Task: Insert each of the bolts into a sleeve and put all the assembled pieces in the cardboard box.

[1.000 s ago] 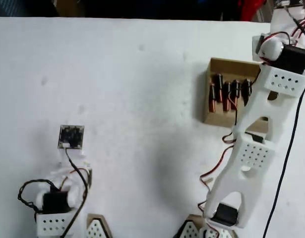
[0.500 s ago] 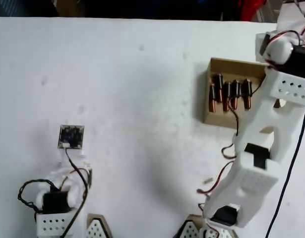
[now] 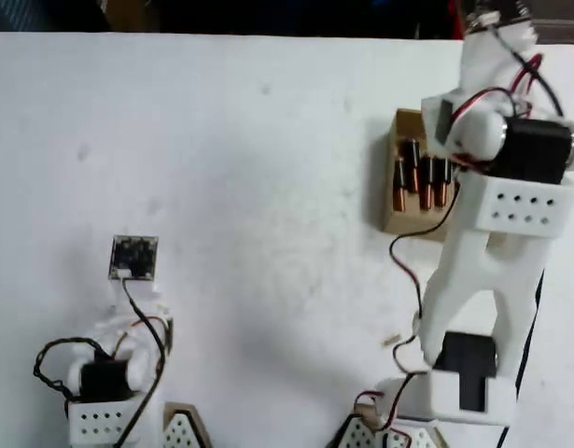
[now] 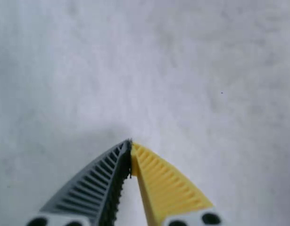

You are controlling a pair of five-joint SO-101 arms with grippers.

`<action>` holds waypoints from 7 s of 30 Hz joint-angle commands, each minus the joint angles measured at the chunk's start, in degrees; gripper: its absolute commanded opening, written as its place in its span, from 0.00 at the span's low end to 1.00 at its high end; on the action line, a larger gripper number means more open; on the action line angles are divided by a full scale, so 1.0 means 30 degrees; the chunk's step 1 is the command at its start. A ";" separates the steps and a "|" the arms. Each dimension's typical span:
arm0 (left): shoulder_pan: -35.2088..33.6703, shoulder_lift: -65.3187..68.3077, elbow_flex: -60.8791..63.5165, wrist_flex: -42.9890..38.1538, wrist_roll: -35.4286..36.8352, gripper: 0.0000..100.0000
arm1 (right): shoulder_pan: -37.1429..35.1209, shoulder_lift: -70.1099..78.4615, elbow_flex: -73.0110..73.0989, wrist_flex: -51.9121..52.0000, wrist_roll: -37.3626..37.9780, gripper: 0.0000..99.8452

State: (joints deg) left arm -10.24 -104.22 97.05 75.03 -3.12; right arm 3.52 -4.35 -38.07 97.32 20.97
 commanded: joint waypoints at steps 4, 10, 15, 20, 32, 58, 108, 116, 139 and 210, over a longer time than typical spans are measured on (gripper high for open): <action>-0.0190 -0.0103 -0.0029 -0.0498 -0.0205 0.02 | -0.0864 -0.2271 0.2872 0.0366 -0.0147 0.02; -0.0190 -0.0103 -0.0029 -0.0498 -0.0205 0.02 | -0.1451 -0.3971 0.5451 0.0366 -0.0147 0.02; -0.0190 -0.0103 -0.0029 -0.0498 -0.0205 0.02 | -0.2037 -0.5846 0.8293 -0.0073 -0.0147 0.02; -0.0190 -0.0103 -0.0029 -0.0498 -0.0205 0.02 | -0.2388 -0.8571 1.2132 -0.1392 -0.0147 0.02; -0.0190 -0.0103 -0.0029 -0.0498 -0.0205 0.02 | -0.2388 -1.6718 2.1919 -0.6579 -0.0059 0.02; 0.0659 -0.0073 -0.0059 -0.0498 -0.0059 0.02 | -0.2242 -2.9231 3.2117 -0.7956 0.0029 0.02; 0.2125 -0.0073 -0.0059 -0.0498 -0.0088 0.02 | 0.0659 -3.2982 4.0000 -1.1267 -0.0117 0.02; 0.2125 -0.0073 -0.0059 -0.0498 -0.0088 0.02 | -0.0747 -3.2982 4.2198 -1.1824 -0.0117 0.02; 0.2125 -0.0073 -0.0059 -0.0498 -0.0117 0.02 | -0.1216 -3.2952 4.4982 -1.1736 -0.3575 0.02; 0.2095 -0.0073 -0.0029 -0.0498 0.2374 0.02 | -0.3150 -3.2923 4.4982 -0.8249 -0.5509 0.02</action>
State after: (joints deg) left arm -4.53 -104.22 97.05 75.03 3.12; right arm -5.54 -102.90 96.35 72.26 4.88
